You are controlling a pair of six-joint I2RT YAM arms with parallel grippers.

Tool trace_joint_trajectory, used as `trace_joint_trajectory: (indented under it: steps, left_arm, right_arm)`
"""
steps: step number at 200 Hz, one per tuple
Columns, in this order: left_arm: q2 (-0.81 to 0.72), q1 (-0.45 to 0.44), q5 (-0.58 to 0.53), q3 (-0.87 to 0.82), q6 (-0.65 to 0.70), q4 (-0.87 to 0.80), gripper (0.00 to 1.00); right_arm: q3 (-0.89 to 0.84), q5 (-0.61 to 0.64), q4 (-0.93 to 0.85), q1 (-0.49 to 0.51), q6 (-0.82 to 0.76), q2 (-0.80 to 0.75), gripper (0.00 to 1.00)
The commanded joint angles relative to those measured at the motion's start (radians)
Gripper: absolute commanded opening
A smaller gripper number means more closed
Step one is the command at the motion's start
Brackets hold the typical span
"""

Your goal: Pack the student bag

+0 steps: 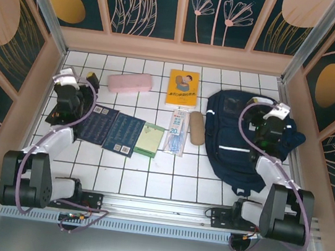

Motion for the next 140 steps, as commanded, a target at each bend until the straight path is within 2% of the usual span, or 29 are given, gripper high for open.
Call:
trace_joint_trajectory:
  steps: [1,28,55,89,123,140]
  left_arm:
    - [-0.004,0.002,-0.047,0.118,-0.163,-0.379,0.99]
    - [-0.019,0.002,0.024,0.125,-0.218,-0.406,0.98]
    - [-0.024,0.002,0.102,0.122,-0.255,-0.413,0.99]
    - [-0.023,0.001,0.195,0.112,-0.293,-0.427,0.99]
    - [-0.037,-0.001,0.246,0.092,-0.316,-0.423,0.99]
    - [-0.038,-0.003,0.28,0.09,-0.319,-0.421,0.98]
  right_arm:
    - [0.094,0.1,-0.349,-0.041,0.174,-0.008,0.99]
    - [0.089,0.081,-0.442,-0.068,0.19,-0.041,0.99]
    - [0.063,0.122,-0.545,-0.08,0.243,-0.049,0.99]
    - [0.018,0.075,-0.693,-0.103,0.331,-0.077,0.99]
    - [-0.043,-0.068,-0.725,-0.092,0.388,-0.103,0.99]
    - [-0.065,-0.198,-0.691,-0.075,0.427,-0.065,0.99]
